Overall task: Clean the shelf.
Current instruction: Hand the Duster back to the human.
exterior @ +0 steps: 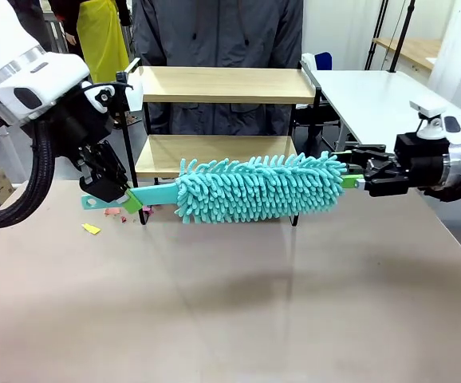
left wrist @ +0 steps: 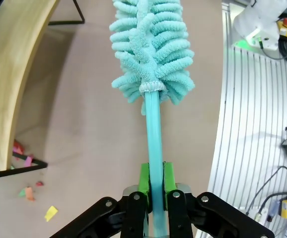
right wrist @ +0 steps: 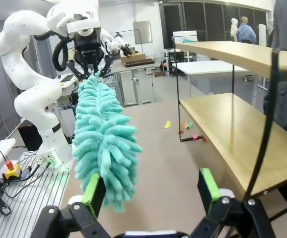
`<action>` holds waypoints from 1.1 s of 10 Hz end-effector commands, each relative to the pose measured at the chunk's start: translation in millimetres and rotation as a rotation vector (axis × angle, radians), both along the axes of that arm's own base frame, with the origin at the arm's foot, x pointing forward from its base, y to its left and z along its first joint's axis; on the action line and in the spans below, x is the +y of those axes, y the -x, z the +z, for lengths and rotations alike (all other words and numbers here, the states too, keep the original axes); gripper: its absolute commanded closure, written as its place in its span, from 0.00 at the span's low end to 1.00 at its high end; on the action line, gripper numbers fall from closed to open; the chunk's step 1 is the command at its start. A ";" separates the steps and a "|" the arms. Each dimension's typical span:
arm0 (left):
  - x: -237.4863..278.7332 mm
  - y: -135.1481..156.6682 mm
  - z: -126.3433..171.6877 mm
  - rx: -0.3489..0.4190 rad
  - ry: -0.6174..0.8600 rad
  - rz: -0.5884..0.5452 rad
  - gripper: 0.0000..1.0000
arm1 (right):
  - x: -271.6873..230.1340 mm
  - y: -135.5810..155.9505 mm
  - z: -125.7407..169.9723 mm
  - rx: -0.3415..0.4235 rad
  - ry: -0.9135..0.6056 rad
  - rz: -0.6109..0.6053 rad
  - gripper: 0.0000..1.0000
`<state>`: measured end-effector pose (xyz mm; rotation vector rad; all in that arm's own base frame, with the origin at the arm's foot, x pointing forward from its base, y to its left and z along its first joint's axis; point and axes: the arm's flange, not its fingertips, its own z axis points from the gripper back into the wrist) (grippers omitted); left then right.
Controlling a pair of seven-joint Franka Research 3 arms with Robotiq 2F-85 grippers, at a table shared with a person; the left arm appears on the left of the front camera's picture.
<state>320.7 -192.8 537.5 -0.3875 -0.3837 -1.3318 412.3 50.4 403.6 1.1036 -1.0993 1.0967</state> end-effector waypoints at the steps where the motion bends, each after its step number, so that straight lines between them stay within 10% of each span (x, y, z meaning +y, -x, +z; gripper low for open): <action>1: -1.0 1.2 2.9 0.007 0.007 0.015 0.87 | 21.6 4.7 3.9 0.042 -0.024 -0.004 0.00; 9: -1.0 1.2 2.9 0.007 0.007 0.015 0.87 | 76.1 13.2 -6.9 0.076 -0.039 0.117 0.00; 10: -1.0 1.2 2.9 0.007 0.007 0.015 0.87 | 75.4 12.9 -7.9 0.072 -0.025 0.123 0.57; 11: -1.0 1.2 2.9 0.007 0.007 0.015 0.87 | 74.1 12.3 -7.8 0.075 -0.011 0.130 0.58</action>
